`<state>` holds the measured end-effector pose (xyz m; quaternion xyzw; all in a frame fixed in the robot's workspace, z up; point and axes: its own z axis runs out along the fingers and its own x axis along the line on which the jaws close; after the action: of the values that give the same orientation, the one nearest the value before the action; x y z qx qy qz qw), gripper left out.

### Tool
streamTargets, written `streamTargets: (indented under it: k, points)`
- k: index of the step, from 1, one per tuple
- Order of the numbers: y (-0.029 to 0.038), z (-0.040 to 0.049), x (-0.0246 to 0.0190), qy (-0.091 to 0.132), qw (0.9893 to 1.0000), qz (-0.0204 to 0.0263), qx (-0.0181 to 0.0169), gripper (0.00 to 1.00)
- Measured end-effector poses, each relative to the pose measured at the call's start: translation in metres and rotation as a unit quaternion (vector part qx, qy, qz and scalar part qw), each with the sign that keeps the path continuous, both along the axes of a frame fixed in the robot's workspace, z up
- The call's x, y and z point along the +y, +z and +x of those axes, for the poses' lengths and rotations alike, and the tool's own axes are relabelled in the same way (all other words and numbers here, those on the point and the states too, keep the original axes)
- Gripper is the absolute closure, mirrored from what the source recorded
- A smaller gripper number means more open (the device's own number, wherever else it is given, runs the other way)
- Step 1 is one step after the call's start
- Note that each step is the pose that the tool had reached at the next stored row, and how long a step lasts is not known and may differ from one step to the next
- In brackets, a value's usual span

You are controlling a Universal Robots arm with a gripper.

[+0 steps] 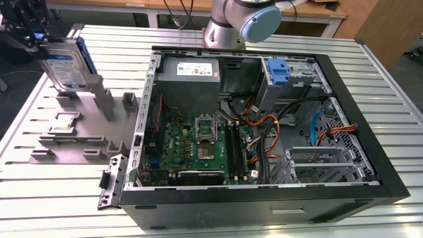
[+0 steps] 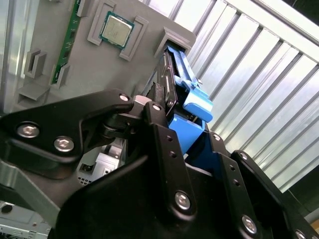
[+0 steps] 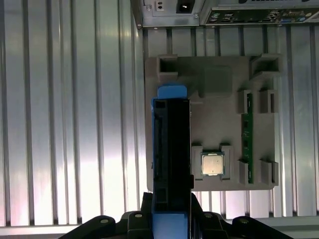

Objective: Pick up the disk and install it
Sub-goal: 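Pick up the disk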

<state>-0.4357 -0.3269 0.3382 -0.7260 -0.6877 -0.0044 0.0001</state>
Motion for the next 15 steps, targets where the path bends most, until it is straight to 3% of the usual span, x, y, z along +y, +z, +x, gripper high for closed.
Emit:
streamTargets:
  k: [15]
  points:
    - [0.0112,0.0000,0.0000,0.000,1.0000,0.0000,0.0001,0.63]
